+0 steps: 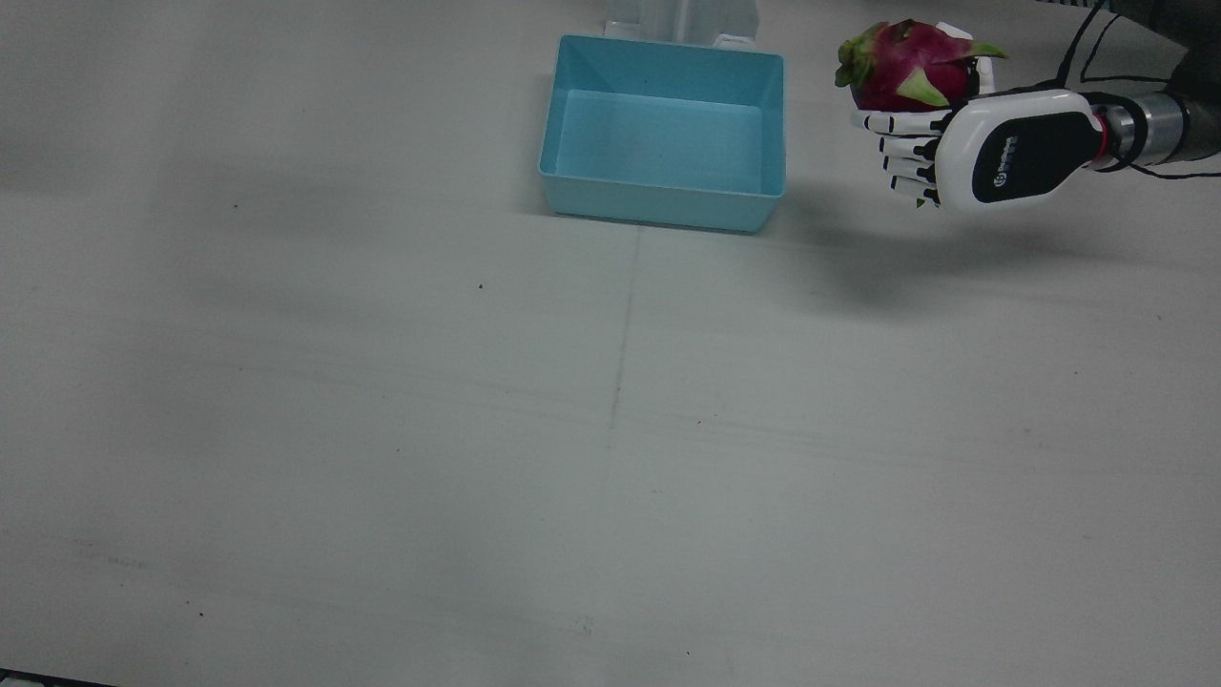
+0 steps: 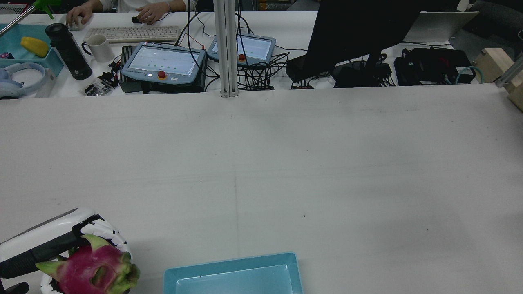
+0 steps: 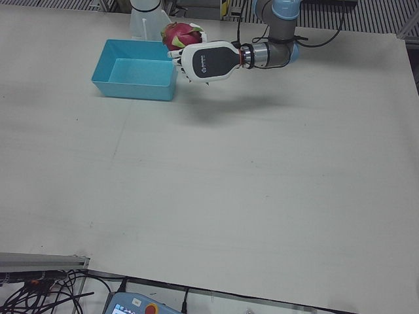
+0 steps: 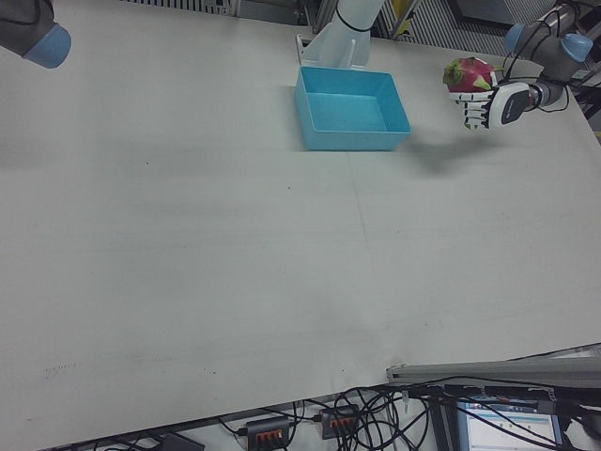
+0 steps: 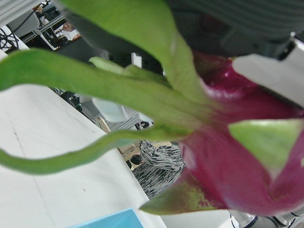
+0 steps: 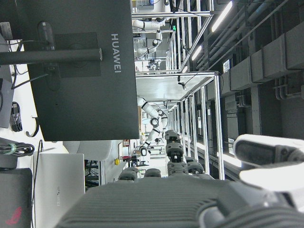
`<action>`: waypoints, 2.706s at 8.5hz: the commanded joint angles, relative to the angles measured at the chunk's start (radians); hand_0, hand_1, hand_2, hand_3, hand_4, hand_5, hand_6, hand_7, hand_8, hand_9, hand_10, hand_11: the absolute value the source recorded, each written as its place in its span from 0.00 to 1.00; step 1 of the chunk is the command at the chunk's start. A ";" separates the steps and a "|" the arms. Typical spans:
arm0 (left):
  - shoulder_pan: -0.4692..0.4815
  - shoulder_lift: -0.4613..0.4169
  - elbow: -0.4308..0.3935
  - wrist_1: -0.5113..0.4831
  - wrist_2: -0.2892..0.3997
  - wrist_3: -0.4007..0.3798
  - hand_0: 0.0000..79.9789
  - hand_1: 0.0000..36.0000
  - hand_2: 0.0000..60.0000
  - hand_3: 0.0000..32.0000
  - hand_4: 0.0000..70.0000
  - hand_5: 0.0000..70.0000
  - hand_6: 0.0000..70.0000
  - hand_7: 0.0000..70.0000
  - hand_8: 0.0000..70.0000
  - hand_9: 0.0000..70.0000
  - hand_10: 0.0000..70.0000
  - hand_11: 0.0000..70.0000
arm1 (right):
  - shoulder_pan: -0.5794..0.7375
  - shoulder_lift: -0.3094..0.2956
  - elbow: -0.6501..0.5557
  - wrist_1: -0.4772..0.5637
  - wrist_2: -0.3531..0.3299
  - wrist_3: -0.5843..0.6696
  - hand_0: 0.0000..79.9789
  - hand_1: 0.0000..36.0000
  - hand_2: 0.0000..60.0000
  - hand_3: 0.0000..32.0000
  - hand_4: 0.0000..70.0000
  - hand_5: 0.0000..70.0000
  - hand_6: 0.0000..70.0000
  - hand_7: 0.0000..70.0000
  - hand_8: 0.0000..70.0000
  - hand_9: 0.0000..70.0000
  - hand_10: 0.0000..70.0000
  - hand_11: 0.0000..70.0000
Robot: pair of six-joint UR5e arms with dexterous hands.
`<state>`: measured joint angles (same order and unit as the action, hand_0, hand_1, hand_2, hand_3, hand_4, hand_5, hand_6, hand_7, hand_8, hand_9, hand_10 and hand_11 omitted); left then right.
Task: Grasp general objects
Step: 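Carry the dragon fruit with the left hand over the blue tray, then lower the fruit into the tray and open the left hand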
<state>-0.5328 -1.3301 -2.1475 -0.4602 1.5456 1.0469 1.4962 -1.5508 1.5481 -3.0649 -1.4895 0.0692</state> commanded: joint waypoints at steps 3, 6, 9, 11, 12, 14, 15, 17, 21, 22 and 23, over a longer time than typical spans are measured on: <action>0.204 -0.061 -0.006 0.028 -0.108 0.105 0.59 0.23 1.00 0.00 0.84 1.00 1.00 1.00 1.00 1.00 1.00 1.00 | -0.001 0.000 0.001 0.000 0.000 0.000 0.00 0.00 0.00 0.00 0.00 0.00 0.00 0.00 0.00 0.00 0.00 0.00; 0.257 -0.223 -0.060 0.251 -0.141 0.140 0.59 0.23 1.00 0.00 0.82 1.00 1.00 1.00 1.00 1.00 1.00 1.00 | 0.001 0.000 0.000 0.000 0.000 0.000 0.00 0.00 0.00 0.00 0.00 0.00 0.00 0.00 0.00 0.00 0.00 0.00; 0.264 -0.388 -0.043 0.425 -0.134 0.143 0.58 0.15 1.00 0.00 0.76 1.00 1.00 1.00 1.00 1.00 1.00 1.00 | 0.001 0.000 0.000 0.000 0.000 0.000 0.00 0.00 0.00 0.00 0.00 0.00 0.00 0.00 0.00 0.00 0.00 0.00; 0.270 -0.415 -0.008 0.425 -0.136 0.145 0.58 0.14 1.00 0.00 0.74 1.00 1.00 1.00 1.00 1.00 1.00 1.00 | -0.001 0.000 0.000 0.000 0.000 0.001 0.00 0.00 0.00 0.00 0.00 0.00 0.00 0.00 0.00 0.00 0.00 0.00; 0.286 -0.431 -0.008 0.440 -0.140 0.147 0.57 0.14 1.00 0.00 0.74 1.00 1.00 1.00 1.00 1.00 1.00 1.00 | -0.001 0.000 0.000 0.000 0.000 0.000 0.00 0.00 0.00 0.00 0.00 0.00 0.00 0.00 0.00 0.00 0.00 0.00; 0.295 -0.509 -0.003 0.515 -0.141 0.147 0.57 0.12 1.00 0.00 0.72 1.00 1.00 1.00 1.00 1.00 1.00 1.00 | -0.001 0.000 0.000 0.000 0.000 0.001 0.00 0.00 0.00 0.00 0.00 0.00 0.00 0.00 0.00 0.00 0.00 0.00; 0.297 -0.521 -0.003 0.526 -0.141 0.147 0.57 0.10 1.00 0.00 0.71 1.00 1.00 1.00 1.00 1.00 1.00 1.00 | 0.001 0.000 0.000 0.000 0.000 0.001 0.00 0.00 0.00 0.00 0.00 0.00 0.00 0.00 0.00 0.00 0.00 0.00; 0.301 -0.523 0.000 0.526 -0.142 0.147 0.59 0.00 0.16 0.00 0.42 1.00 1.00 0.80 0.89 0.99 1.00 1.00 | -0.001 0.000 0.000 0.000 0.000 0.001 0.00 0.00 0.00 0.00 0.00 0.00 0.00 0.00 0.00 0.00 0.00 0.00; 0.315 -0.537 0.029 0.514 -0.131 0.136 0.62 0.24 0.00 0.00 0.19 0.82 0.41 0.33 0.21 0.19 0.21 0.32 | -0.001 0.000 0.000 0.000 0.000 0.000 0.00 0.00 0.00 0.00 0.00 0.00 0.00 0.00 0.00 0.00 0.00 0.00; 0.315 -0.553 0.029 0.531 -0.131 0.137 0.61 0.24 0.00 0.00 0.19 0.87 0.42 0.36 0.22 0.20 0.21 0.32 | -0.001 0.000 0.000 0.000 0.000 0.001 0.00 0.00 0.00 0.00 0.00 0.00 0.00 0.00 0.00 0.00 0.00 0.00; 0.318 -0.575 0.031 0.554 -0.130 0.139 0.61 0.23 0.00 0.00 0.19 0.95 0.44 0.38 0.22 0.20 0.21 0.33 | -0.001 0.000 0.000 0.000 0.000 0.001 0.00 0.00 0.00 0.00 0.00 0.00 0.00 0.00 0.00 0.00 0.00 0.00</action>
<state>-0.2213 -1.8718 -2.1194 0.0600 1.4140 1.1836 1.4963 -1.5509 1.5478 -3.0649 -1.4899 0.0697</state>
